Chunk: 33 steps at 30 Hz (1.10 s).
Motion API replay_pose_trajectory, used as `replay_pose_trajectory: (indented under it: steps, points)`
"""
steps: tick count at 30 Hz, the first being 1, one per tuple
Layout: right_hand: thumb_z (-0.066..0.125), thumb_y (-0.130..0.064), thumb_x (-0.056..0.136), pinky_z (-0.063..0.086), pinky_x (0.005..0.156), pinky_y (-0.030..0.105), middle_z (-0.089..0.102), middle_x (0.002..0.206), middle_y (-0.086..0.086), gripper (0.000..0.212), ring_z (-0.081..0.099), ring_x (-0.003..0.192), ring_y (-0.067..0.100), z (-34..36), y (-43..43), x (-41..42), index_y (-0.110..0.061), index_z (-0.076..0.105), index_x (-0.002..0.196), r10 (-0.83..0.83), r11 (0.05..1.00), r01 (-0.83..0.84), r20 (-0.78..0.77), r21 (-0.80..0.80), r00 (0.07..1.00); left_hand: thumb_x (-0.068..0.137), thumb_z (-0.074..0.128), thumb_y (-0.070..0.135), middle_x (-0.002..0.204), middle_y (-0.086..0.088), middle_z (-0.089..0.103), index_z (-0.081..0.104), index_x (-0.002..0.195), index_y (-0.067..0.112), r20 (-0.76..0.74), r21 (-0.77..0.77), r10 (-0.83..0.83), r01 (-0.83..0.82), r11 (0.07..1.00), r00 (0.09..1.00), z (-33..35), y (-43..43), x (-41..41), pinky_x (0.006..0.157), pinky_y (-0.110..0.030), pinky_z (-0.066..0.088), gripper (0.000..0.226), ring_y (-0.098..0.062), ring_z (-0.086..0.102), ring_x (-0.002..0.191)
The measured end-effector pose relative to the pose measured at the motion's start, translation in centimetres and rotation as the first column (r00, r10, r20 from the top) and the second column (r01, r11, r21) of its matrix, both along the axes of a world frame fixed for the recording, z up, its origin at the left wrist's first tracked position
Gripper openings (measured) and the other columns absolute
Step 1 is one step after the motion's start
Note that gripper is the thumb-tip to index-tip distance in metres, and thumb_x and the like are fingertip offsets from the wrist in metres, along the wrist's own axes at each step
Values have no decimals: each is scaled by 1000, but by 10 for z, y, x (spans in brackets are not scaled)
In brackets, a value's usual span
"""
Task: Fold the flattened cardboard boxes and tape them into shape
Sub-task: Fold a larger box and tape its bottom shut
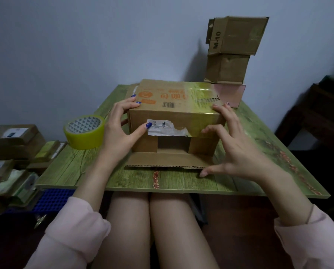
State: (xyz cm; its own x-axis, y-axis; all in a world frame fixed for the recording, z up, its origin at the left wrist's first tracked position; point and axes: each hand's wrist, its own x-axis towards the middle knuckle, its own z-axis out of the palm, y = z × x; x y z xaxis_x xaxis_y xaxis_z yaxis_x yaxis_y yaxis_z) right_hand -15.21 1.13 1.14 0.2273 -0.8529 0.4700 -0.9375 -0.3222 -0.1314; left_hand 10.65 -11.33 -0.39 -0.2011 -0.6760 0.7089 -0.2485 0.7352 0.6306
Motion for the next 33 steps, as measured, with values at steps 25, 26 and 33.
replay_pose_trajectory:
  steps: [25,26,33]
  points:
    - [80,-23,71,43,97,57,44,138,-4,52,36,136,21,-23,-24,13,-18,47,111,109,943,75,512,-325,852,73,79,16,144,16,35,42,125,35,64,68,-138,134,989,988,-5,-4,10,101,-36,45,66,-12,35,135]
    - [81,-20,71,43,99,56,41,142,-2,67,36,136,21,-22,-23,15,-18,42,125,102,946,76,512,-315,853,73,78,15,144,16,34,42,125,36,61,64,-132,128,990,989,-5,-4,10,101,-35,45,67,-12,35,135]
    - [75,-36,71,38,110,40,40,148,-8,108,42,132,4,-31,-27,16,-22,6,153,-51,997,83,780,-1,624,75,74,21,147,12,33,32,137,35,-60,152,-126,133,979,990,-11,5,2,102,-20,41,76,-4,36,134]
